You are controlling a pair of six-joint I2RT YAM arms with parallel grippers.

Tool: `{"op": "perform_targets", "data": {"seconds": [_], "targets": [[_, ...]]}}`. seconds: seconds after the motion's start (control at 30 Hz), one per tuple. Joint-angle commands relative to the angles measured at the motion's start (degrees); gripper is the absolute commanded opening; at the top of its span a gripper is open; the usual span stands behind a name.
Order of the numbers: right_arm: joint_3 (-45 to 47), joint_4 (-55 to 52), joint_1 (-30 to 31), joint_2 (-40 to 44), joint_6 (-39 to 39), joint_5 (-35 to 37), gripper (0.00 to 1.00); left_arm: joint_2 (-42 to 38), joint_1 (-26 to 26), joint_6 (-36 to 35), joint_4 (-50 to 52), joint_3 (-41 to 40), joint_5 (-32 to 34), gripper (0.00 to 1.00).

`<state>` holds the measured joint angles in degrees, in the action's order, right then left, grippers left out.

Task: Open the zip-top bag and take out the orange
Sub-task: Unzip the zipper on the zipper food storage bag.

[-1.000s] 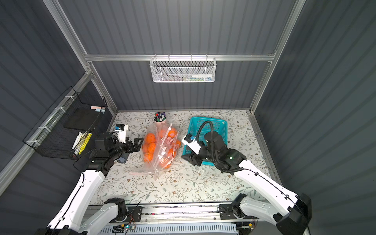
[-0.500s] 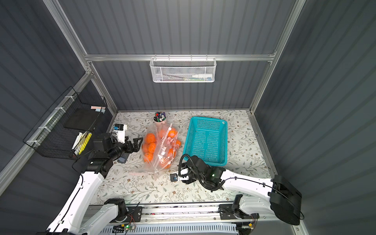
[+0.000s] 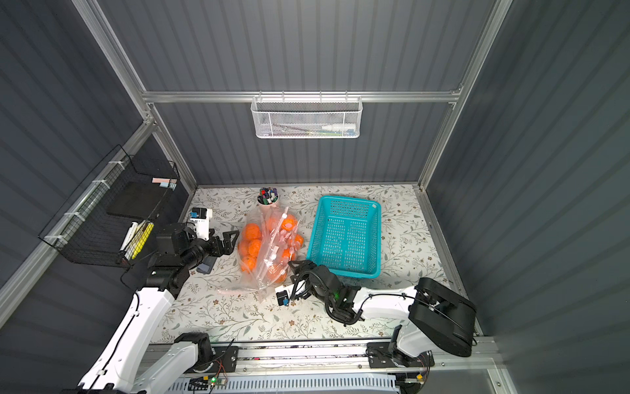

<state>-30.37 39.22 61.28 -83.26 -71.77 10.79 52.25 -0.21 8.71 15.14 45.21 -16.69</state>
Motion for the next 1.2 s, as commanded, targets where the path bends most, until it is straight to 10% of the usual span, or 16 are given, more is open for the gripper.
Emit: {"op": "perform_targets", "data": {"seconds": [0.0, 0.13, 0.5, 0.67, 0.97, 1.17], "targets": [[1.4, 12.97, 0.37, -3.56, -5.37, 1.94, 0.63, -0.75, -0.23, -1.24, 0.13, -0.89, 0.52, 0.99], [1.63, 28.44, 0.81, -7.36, -5.97, 5.24, 0.62, -0.53, -0.21, -1.24, 0.13, -0.88, 0.48, 0.98], [0.46, 20.55, 2.53, -5.14, -6.43, 1.85, 0.6, -0.06, -0.21, -1.18, 0.07, -0.87, 0.77, 0.99], [0.65, 20.47, 3.44, -4.29, -5.46, 1.6, 0.42, 0.49, -0.23, -1.15, 0.15, -0.76, 0.58, 0.99], [-2.42, -0.81, 4.8, 7.21, 3.55, -1.68, 0.06, 0.18, -0.23, -1.15, 0.19, -0.74, 0.95, 0.99], [-9.61, -19.55, 3.78, 10.47, 17.21, -4.95, 0.03, -1.02, -0.28, -1.41, 0.2, -0.38, 1.39, 0.99]]}}
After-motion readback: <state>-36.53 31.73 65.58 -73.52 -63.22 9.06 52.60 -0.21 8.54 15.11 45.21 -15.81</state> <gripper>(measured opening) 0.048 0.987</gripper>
